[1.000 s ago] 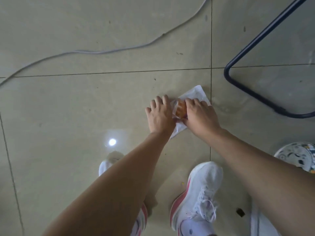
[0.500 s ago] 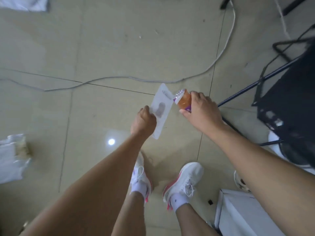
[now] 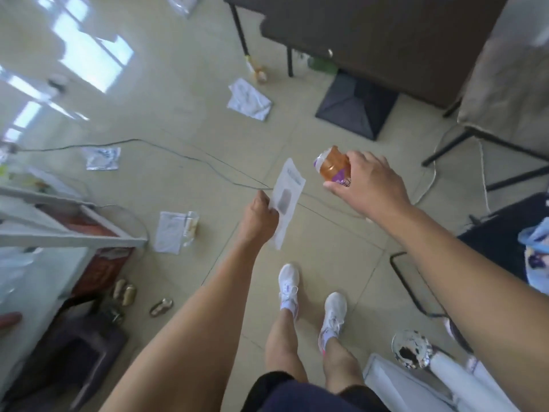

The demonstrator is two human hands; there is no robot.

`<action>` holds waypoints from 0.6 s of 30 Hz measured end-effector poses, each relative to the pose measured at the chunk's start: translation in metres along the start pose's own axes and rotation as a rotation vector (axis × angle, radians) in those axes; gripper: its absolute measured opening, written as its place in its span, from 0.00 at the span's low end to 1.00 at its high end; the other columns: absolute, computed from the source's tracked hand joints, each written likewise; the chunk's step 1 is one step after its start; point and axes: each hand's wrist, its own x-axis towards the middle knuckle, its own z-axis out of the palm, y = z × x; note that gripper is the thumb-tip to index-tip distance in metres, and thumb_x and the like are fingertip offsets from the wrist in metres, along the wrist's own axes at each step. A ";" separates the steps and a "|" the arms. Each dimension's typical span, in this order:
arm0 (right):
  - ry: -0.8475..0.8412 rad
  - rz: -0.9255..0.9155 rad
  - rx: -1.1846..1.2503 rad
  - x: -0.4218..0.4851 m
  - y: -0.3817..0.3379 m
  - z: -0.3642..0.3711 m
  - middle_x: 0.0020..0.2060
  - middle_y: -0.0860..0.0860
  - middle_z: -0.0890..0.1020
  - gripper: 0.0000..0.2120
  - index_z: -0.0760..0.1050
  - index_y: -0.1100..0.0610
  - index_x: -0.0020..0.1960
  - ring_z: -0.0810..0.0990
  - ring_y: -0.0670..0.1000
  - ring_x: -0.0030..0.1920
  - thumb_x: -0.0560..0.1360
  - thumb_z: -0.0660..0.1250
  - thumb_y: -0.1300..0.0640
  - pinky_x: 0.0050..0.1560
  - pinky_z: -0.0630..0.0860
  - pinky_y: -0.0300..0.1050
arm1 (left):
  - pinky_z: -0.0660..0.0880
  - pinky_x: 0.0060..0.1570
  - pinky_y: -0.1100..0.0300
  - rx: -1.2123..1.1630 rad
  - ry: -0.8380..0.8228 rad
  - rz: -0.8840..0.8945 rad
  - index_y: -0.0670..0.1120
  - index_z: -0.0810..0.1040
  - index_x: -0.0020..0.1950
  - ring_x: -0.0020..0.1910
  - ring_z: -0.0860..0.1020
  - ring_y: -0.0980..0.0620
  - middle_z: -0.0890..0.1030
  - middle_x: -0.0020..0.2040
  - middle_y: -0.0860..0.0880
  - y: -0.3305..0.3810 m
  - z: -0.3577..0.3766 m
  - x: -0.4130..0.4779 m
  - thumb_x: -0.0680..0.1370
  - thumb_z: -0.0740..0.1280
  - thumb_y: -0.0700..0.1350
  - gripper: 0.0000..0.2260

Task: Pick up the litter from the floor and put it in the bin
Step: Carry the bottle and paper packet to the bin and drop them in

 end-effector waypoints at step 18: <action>0.142 -0.499 -0.260 0.051 -0.298 -0.101 0.59 0.54 0.80 0.31 0.72 0.58 0.66 0.73 0.59 0.64 0.76 0.66 0.33 0.55 0.74 0.54 | 0.60 0.30 0.56 -0.092 0.430 -0.112 0.49 0.68 0.40 0.35 0.72 0.52 0.74 0.38 0.52 -0.075 -0.274 -0.028 0.78 0.69 0.50 0.12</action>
